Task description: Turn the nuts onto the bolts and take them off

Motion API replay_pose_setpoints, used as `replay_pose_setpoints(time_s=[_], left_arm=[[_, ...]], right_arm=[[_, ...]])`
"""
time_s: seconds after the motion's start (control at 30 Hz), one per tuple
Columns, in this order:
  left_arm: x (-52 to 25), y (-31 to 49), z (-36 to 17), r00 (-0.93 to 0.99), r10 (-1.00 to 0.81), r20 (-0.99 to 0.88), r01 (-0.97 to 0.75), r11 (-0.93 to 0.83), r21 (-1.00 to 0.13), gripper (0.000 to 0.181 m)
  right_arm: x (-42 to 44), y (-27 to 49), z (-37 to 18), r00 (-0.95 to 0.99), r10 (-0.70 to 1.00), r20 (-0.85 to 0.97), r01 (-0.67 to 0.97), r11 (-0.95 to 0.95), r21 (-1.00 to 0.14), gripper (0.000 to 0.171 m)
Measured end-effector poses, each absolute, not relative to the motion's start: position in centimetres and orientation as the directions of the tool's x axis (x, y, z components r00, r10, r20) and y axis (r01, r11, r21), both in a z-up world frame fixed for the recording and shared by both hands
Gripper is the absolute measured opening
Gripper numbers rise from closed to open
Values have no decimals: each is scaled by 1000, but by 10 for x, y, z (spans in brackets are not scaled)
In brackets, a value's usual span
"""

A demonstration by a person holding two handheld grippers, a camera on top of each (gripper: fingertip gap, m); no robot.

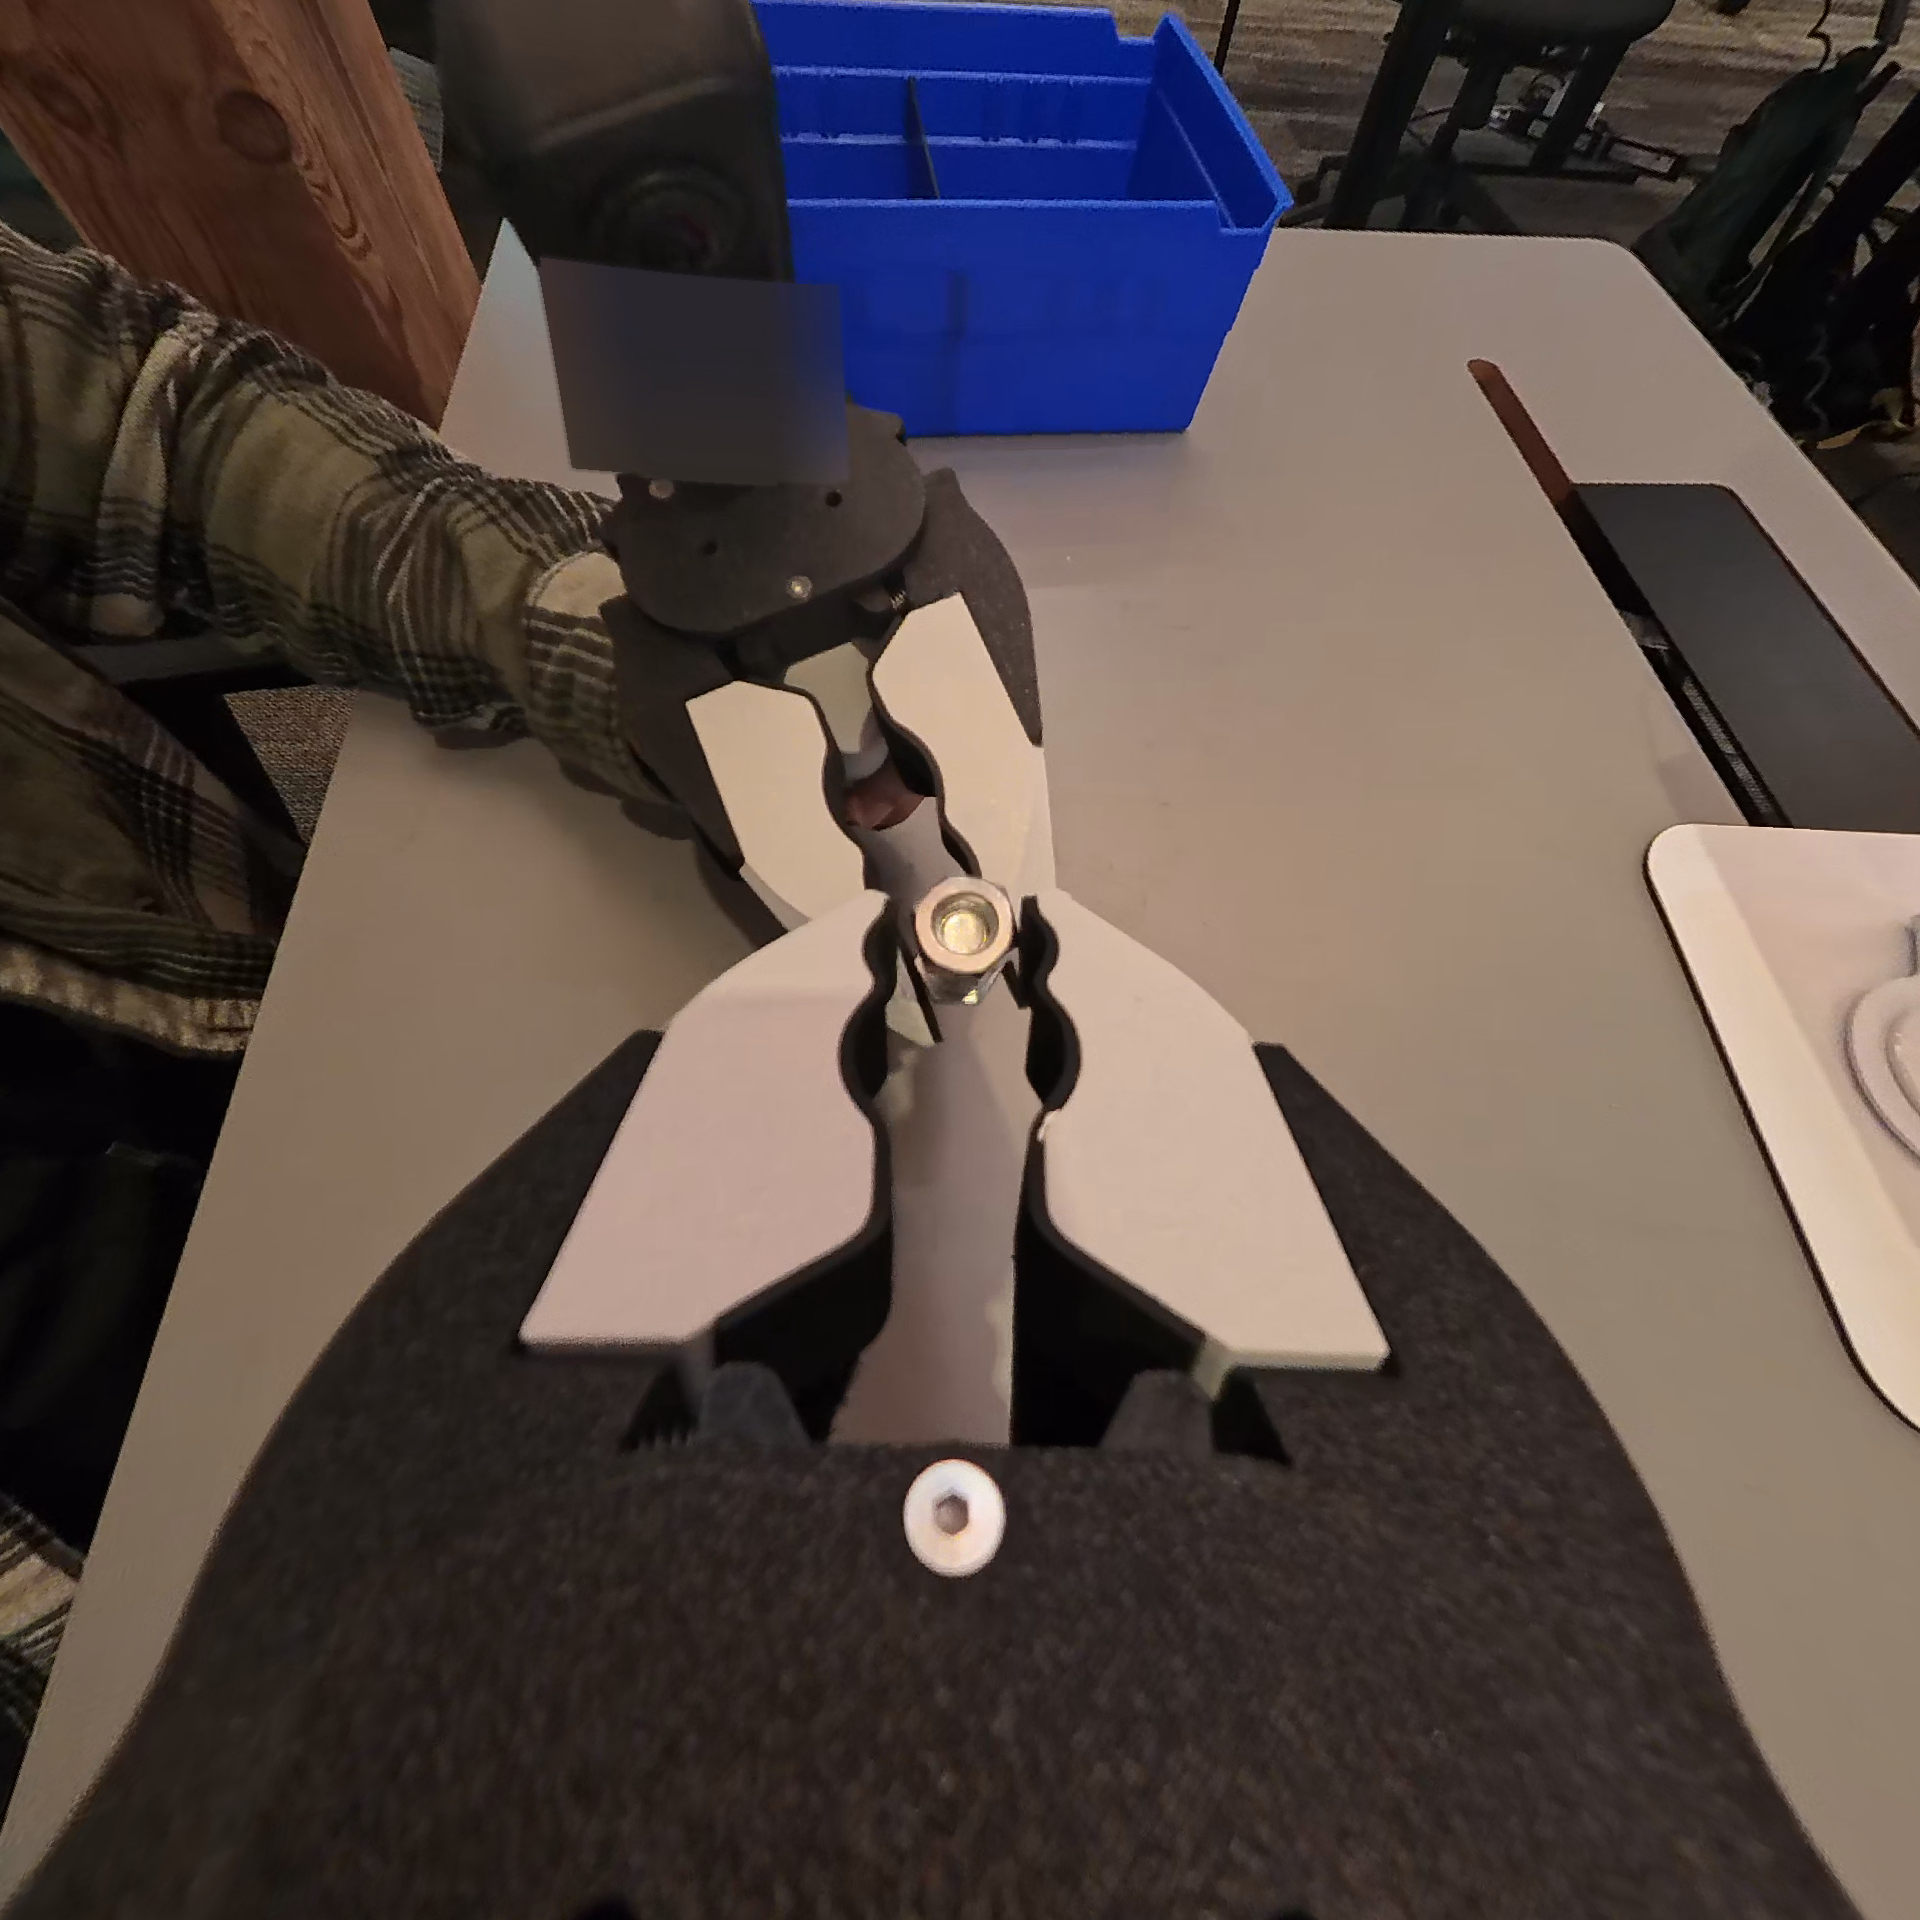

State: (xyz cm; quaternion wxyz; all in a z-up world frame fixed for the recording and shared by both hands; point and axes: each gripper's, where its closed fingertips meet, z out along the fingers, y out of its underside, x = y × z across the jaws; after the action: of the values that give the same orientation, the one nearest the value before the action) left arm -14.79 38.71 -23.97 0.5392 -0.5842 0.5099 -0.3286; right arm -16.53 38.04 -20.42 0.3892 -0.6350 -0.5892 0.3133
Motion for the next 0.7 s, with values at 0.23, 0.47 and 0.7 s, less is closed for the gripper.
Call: replay_pose_setpoints(time_s=[0.23,0.47,0.7], left_arm=[[-148,386,-240,261,-951,-166,-242,102,-965,18],[-149,387,-238,268,-949,-165,-232,102,-967,18],[-150,387,-236,264,-955,-137,-210,82,-974,18]], right_arm=[[-166,381,-204,110,992,67,505,2,-863,28],[-166,381,-198,125,989,73,454,8,-891,55],[-169,368,-185,68,988,141,339,110,-934,62]])
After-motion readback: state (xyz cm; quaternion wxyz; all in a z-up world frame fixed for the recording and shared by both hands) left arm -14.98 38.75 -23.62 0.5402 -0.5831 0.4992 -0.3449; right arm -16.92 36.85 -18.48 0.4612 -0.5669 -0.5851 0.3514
